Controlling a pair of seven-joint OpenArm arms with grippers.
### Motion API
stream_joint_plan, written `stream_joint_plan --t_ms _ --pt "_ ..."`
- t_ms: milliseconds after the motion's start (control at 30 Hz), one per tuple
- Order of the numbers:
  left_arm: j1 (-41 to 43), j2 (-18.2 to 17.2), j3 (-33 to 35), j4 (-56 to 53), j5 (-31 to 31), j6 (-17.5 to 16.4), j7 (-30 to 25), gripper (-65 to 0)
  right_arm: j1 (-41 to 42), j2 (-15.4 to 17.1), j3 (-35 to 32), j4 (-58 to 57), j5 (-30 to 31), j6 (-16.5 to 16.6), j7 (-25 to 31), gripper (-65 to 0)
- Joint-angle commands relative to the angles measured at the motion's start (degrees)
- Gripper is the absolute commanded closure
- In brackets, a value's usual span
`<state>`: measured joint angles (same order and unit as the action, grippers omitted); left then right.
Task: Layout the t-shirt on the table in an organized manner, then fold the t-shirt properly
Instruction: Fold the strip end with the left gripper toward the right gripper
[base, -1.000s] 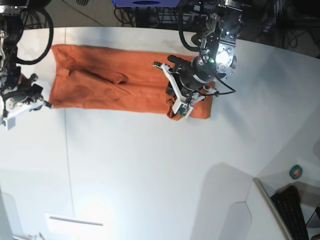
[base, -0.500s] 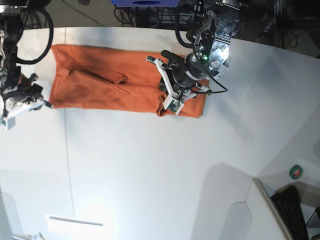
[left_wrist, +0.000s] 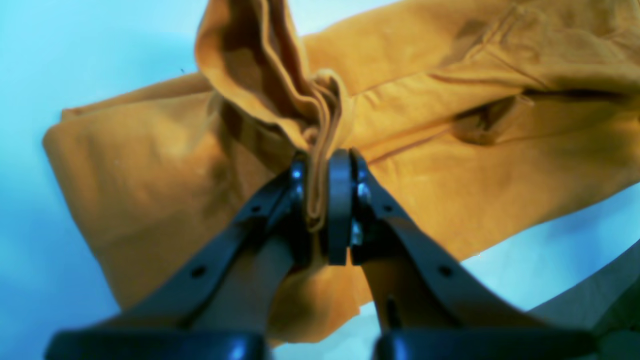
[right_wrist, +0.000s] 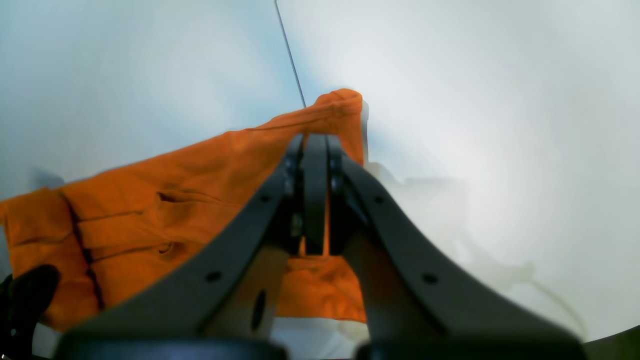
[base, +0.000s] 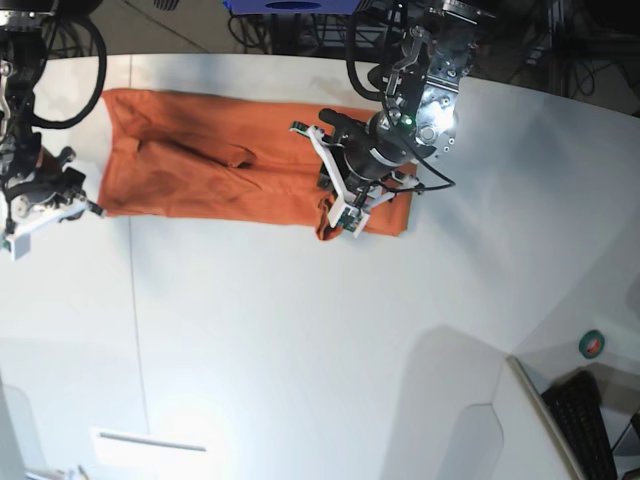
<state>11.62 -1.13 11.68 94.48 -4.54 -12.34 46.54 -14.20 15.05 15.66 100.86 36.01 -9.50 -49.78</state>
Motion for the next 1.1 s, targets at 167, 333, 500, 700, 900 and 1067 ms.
stream_joint_plan --t_ms 167,333,500,700,900,1067 --pt "-1.0 0.2 0.2 0.8 -0.3 0.0 -1.0 0.0 0.4 0.8 0.4 0.8 0.5 0.1 0.8 0.0" --pt "-0.8 0.2 0.3 0.9 -0.3 0.0 -1.0 0.0 0.5 0.8 0.4 0.8 0.5 0.1 0.8 0.0" --pt "-0.8 0.2 0.3 0.9 -0.3 0.0 -1.0 0.0 0.5 0.8 0.4 0.8 0.5 0.1 0.8 0.0" --pt "-0.8 0.1 0.3 0.9 -0.3 0.0 -0.9 0.0 0.5 0.8 0.4 0.8 0.5 0.1 0.8 0.0" --pt "-1.2 0.1 0.3 0.9 -0.3 0.0 -0.9 -1.3 0.5 0.8 0.4 0.8 0.5 0.1 0.8 0.0" --pt "-1.2 -0.1 1.4 0.8 -0.3 -0.2 -0.9 -11.8 0.5 0.8 0.4 0.8 0.5 0.1 0.8 0.0"
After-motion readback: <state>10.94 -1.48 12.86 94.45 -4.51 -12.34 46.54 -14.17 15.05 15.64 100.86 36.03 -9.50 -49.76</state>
